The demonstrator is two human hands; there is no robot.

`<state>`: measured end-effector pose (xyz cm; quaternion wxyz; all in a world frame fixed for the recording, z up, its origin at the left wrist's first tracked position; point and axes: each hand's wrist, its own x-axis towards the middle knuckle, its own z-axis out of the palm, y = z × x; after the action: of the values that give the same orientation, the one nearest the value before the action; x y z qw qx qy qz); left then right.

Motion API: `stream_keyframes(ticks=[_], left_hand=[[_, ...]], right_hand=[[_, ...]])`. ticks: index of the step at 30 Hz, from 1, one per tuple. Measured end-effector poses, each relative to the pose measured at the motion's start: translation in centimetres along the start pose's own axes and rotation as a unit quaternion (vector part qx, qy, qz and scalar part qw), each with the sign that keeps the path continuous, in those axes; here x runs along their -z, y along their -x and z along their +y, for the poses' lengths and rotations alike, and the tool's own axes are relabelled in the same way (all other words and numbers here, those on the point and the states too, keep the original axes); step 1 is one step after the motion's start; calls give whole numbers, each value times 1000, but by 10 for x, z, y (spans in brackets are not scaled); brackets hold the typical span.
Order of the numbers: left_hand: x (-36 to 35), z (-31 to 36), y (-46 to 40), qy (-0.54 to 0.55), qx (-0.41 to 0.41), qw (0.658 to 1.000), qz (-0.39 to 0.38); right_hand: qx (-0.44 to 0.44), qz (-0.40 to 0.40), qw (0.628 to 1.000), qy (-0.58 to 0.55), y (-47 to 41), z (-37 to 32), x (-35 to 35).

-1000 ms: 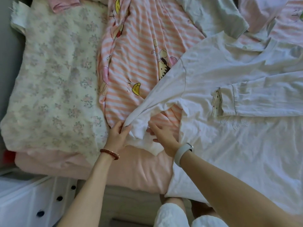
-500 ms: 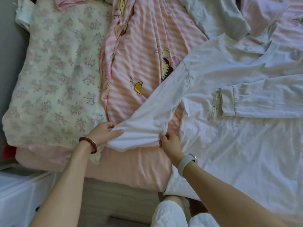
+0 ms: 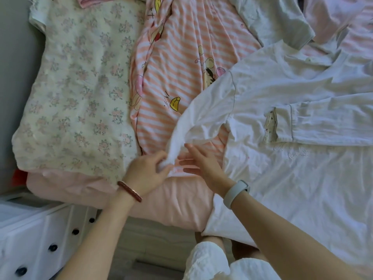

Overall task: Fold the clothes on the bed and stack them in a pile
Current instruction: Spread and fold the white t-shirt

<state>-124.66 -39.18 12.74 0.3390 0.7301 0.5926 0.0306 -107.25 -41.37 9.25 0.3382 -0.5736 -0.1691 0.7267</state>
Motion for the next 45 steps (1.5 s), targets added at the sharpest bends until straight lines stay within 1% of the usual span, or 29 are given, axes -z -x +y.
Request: stream_keyframes(ticks=[1, 2, 4, 5, 6, 7, 8, 10, 11, 12, 14, 15, 16, 19, 21, 23, 24, 27, 30, 32, 36, 40, 45], left_hand=[[-10, 9, 7, 7, -31, 999, -42], [-22, 16, 13, 28, -48, 994, -89], [-42, 25, 21, 108, -45, 976, -182], [-51, 25, 22, 142, -35, 966, -212], [-58, 25, 22, 156, -25, 963, -217], [-63, 24, 19, 159, -9, 967, -199], [-65, 24, 14, 158, 17, 973, -165], [-61, 27, 1, 157, 64, 981, -89], [-57, 31, -8, 151, 61, 985, -55], [-52, 36, -19, 133, 40, 990, -28], [-43, 50, -43, 95, -30, 995, 5], [-39, 59, -55, 84, -69, 994, 6], [-35, 70, -66, 73, -109, 991, -9], [-36, 99, -94, 2, -203, 973, -112], [-41, 114, -107, -57, -237, 955, -167], [-44, 126, -116, -84, -263, 944, -182], [-45, 131, -120, -74, -267, 944, -177], [-47, 147, -125, -16, -244, 959, -141], [-47, 165, -127, -15, -214, 971, -106], [-45, 177, -128, -12, -214, 974, -74], [-39, 204, -131, -13, -229, 972, -46], [-37, 220, -142, 4, -188, 982, 8], [-48, 226, -158, -26, -135, 991, -9]], right_hand=[[-28, -9, 999, -24, -2, -4, 3], [-44, -7, 999, -12, -4, -7, 6], [-44, 28, 997, 63, -7, -10, 16], [-37, 48, 994, 89, -7, -11, 22], [-30, 66, 993, 93, -6, -11, 30], [-25, 82, 993, 85, -4, -12, 39], [-22, 95, 992, 77, 0, -13, 47], [-19, 89, 991, 94, 8, -13, 62], [-15, 72, 991, 112, 12, -13, 68], [-9, 51, 990, 134, 16, -12, 71], [0, 18, 986, 166, 22, -12, 75], [4, 8, 985, 170, 24, -13, 76], [6, 2, 985, 171, 27, -15, 78], [-1, -1, 987, 160, 37, -24, 86], [0, -3, 987, 161, 47, -29, 94], [-2, -7, 984, 179, 58, -33, 105], [-3, -4, 981, 194, 64, -36, 112], [6, 49, 961, 273, 81, -47, 137], [16, 94, 924, 371, 99, -62, 170], [10, 111, 905, 410, 113, -72, 191], [2, 135, 887, 442, 140, -91, 223], [-3, 147, 878, 456, 158, -92, 254], [-10, 205, 852, 481, 165, -88, 305]])
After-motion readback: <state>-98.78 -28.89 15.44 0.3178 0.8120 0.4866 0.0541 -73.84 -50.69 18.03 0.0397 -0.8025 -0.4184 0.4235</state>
